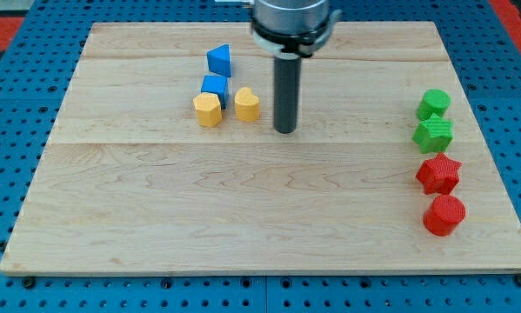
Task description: Move your arm towards top right
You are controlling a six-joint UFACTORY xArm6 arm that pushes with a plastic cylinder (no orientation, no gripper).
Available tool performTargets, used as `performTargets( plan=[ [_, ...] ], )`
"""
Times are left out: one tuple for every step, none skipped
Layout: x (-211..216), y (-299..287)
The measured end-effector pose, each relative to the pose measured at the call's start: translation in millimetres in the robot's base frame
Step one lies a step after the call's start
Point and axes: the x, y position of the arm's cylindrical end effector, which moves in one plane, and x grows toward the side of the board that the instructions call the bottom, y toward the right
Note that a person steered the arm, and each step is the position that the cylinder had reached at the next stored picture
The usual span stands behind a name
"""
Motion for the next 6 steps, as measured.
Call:
performTargets(
  plan=[
    [0, 0],
    [0, 15],
    [-37, 35],
    [-85, 85],
    [-125, 197],
    [-139, 295]
  ],
)
